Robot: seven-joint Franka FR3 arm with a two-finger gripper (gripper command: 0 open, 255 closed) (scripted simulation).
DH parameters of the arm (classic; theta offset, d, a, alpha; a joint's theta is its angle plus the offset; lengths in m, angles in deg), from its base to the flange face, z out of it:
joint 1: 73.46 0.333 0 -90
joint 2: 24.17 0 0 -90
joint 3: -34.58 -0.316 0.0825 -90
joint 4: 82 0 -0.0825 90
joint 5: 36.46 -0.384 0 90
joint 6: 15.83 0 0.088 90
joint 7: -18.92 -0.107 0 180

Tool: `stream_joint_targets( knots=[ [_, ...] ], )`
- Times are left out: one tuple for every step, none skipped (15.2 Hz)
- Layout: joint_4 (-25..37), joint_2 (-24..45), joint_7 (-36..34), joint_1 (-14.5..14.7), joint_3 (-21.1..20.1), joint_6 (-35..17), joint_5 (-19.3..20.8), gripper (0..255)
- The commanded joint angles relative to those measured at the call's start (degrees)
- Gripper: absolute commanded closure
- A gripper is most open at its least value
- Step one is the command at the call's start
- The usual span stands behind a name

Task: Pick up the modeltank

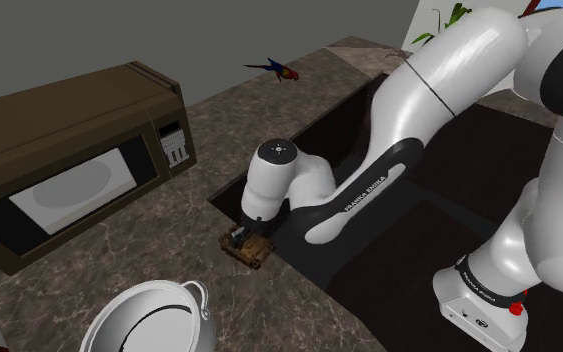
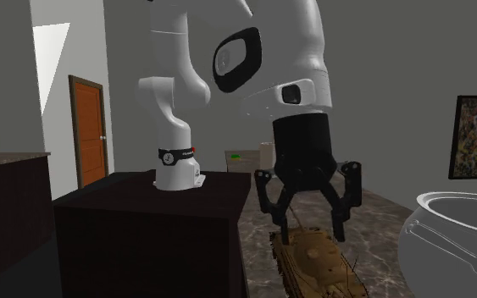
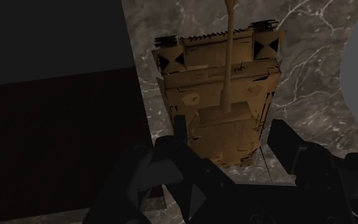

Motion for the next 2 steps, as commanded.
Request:
stream_joint_targets(
  knots=[
    [-0.23,-0.87,0.4,-0.35,-0.5,0.58,-0.6,255],
    [-0.22,-0.87,0.4,-0.35,-0.5,0.59,-0.6,255]
  ],
)
